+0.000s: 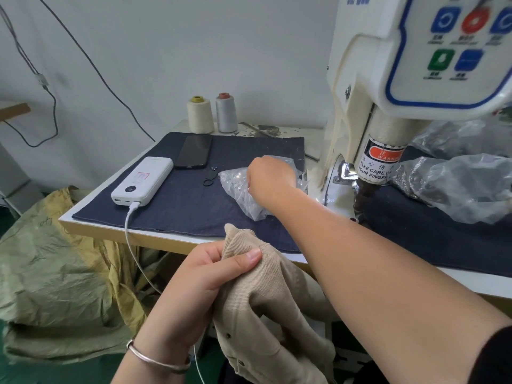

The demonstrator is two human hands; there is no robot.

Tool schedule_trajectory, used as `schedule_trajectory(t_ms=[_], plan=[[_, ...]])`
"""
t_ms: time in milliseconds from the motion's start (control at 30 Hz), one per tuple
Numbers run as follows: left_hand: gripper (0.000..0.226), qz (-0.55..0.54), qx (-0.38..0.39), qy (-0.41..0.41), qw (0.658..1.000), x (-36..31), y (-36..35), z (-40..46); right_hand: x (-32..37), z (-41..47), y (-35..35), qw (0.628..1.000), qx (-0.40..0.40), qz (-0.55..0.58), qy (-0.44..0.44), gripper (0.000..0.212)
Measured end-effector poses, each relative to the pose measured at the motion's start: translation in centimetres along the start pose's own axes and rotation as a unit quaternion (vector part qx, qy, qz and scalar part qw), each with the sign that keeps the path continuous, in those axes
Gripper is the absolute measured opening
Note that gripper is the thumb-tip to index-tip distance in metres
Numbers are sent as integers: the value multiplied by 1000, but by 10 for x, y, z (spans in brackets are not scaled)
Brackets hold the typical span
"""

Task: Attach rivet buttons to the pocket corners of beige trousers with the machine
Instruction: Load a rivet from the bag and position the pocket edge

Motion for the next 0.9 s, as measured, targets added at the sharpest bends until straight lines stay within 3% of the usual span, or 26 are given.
schedule_trajectory(t_ms=[100,233,300,367,467,567,767,900], plan=[[27,-7,-1,0,1000,1,-1,-1,2,-7,11,1000,-26,12,-9,31],[26,-1,2,1,1000,1,-2,-3,4,-28,41,995,-66,65,-37,16],[31,5,-2,-2,1000,1,-3,-5,6,-47,60,988,-97,117,-20,19],[35,13,-10,-4,1000,1,-3,-8,10,-80,80,969,-157,189,22,14],[37,29,-16,-4,999,2,-4,-9,5,-144,103,911,-268,290,117,9],[38,26,-23,-7,999,2,-9,-10,-20,-203,101,884,-298,324,157,7],[40,54,-39,-9,998,4,-23,-6,-115,-235,56,907,-281,313,-4,3],[34,70,-51,1,996,7,-32,-2,-149,-212,41,891,-240,381,-66,7]])
Point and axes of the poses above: each hand's wrist, its own z-axis towards the middle knuckle, its own y-axis out of the back of the hand, x = y × z, the point moved 2 cm from there along z, towards the middle knuckle, and after that the axes turned 2 degrees about z, right-handed, at the moved point
